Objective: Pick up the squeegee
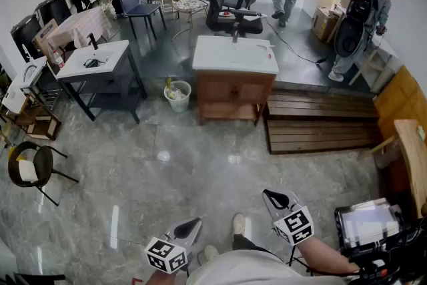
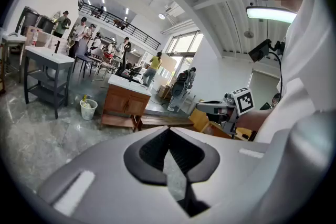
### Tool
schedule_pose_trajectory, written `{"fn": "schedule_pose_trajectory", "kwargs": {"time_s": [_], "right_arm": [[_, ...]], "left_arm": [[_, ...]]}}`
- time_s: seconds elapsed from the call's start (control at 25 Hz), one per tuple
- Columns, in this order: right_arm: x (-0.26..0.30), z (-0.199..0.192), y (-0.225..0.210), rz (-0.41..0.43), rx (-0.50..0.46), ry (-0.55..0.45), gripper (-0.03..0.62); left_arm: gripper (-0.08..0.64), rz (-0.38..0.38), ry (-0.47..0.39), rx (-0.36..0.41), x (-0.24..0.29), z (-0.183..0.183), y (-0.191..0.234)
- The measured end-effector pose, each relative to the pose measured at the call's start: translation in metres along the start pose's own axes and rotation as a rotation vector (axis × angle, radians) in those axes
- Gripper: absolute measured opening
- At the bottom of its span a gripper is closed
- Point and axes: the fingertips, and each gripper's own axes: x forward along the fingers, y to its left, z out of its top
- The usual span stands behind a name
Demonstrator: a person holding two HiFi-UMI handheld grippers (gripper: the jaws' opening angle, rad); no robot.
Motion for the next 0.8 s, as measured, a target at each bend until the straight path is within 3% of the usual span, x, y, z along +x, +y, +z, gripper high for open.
{"fn": "schedule_pose_trajectory", "kwargs": {"time_s": [0.28,0.48,0.64,0.8], "right_arm": [[0.018,0.016,-0.12,-0.055,0.008,-0.059,0.002],[0.031,-0.011,-0.192,-0.082,0.014,0.0,0.002],[0.045,-0.028,-0.242,-0.095,0.021,0.032,0.026],[0.057,-0.029,-0.264,-0.099,0.062,0.029,0.041]], "left_arm": [[0.009,-0.037,-0.002,0.088,0.105,0.059,-0.025],[0.009,-0.029,0.057,0.185,0.175,0.086,-0.03],[0.009,-0.058,0.044,0.173,0.228,0.108,-0.035],[0.009,-0.075,0.058,0.184,0.256,0.127,-0.035]]}}
